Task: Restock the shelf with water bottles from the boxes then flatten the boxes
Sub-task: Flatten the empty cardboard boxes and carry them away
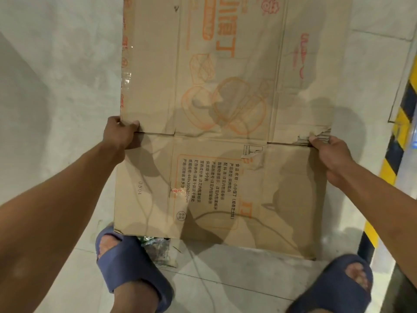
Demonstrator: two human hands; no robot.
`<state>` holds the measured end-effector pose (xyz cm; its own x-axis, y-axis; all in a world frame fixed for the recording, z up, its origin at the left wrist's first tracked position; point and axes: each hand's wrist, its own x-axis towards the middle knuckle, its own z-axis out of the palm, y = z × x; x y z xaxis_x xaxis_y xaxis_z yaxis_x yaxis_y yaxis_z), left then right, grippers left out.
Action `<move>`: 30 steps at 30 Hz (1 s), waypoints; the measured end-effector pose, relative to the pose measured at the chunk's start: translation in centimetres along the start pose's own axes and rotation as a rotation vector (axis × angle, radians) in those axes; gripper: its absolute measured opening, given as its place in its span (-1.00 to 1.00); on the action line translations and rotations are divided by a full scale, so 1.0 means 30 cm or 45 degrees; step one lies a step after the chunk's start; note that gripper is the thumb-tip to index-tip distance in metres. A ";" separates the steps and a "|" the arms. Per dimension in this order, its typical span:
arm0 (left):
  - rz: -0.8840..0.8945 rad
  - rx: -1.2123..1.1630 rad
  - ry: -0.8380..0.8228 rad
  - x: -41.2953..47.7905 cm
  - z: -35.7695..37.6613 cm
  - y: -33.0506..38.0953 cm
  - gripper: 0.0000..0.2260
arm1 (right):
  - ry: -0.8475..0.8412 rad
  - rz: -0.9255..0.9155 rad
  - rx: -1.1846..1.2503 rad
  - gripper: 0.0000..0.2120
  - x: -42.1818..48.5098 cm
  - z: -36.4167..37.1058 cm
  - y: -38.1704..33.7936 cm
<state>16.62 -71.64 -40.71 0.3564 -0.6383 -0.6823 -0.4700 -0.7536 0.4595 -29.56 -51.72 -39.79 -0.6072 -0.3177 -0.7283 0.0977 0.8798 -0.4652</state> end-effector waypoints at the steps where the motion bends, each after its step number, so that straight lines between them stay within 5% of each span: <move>1: -0.029 -0.033 -0.010 0.001 -0.009 0.001 -0.66 | -0.020 0.017 0.029 -0.61 0.003 0.001 -0.005; 4: -0.041 -0.126 -0.036 -0.021 -0.023 0.014 -0.81 | -0.034 -0.011 0.039 -0.66 -0.023 -0.002 -0.011; 19: 0.094 -0.171 0.028 -0.455 -0.219 0.080 -0.81 | 0.243 -0.261 -0.230 -0.74 -0.453 -0.192 -0.163; 28: 0.183 -0.146 0.048 -0.934 -0.827 0.533 -0.94 | 0.302 -0.267 -0.184 -0.68 -1.195 -0.480 -0.644; 30: 0.245 -0.130 0.054 -1.037 -1.014 0.640 -0.83 | 0.357 -0.257 -0.124 -0.59 -1.377 -0.531 -0.771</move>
<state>21.08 -71.01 6.63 0.3026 -0.7764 -0.5528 -0.4493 -0.6277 0.6357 -19.29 -53.33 9.06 -0.8008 -0.3907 -0.4540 -0.1136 0.8432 -0.5254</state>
